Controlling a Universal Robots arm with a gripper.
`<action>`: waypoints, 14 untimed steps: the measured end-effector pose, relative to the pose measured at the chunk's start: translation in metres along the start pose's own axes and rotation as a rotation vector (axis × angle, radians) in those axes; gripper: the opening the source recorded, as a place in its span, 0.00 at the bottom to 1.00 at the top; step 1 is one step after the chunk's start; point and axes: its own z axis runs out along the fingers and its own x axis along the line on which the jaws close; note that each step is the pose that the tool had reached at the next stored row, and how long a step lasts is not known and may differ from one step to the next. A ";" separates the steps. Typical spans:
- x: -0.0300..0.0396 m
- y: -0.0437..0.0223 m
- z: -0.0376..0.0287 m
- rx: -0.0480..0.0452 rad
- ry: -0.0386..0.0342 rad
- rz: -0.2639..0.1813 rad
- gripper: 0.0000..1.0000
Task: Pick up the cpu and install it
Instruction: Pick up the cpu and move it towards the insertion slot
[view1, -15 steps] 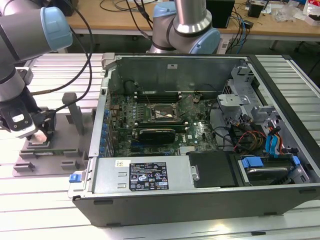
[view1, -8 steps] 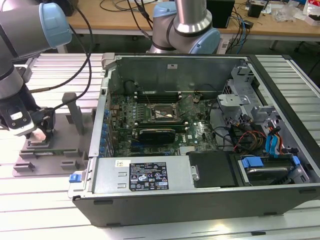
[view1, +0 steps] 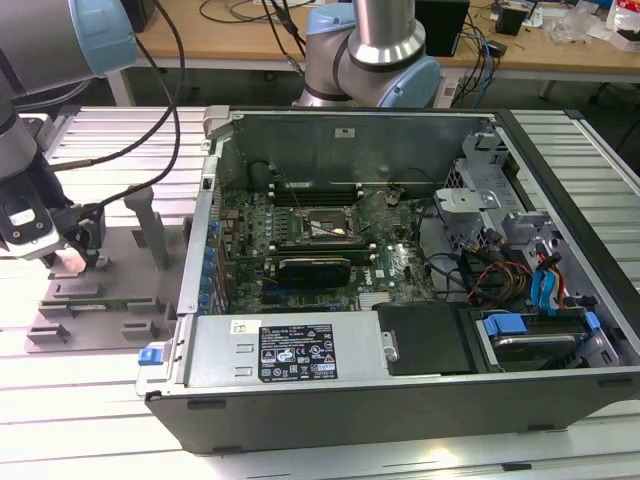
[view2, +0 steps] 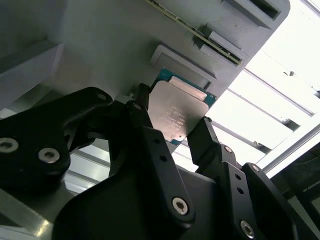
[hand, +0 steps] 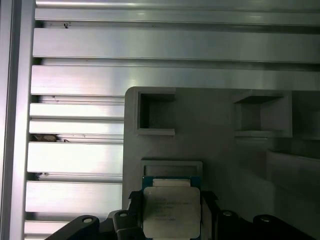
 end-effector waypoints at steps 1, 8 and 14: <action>0.0000 0.0000 0.0000 0.0000 -0.0001 0.000 0.55; 0.0000 0.0001 -0.0022 0.0001 0.0000 0.000 0.55; 0.0001 0.0007 -0.0156 0.0000 0.0000 0.000 0.55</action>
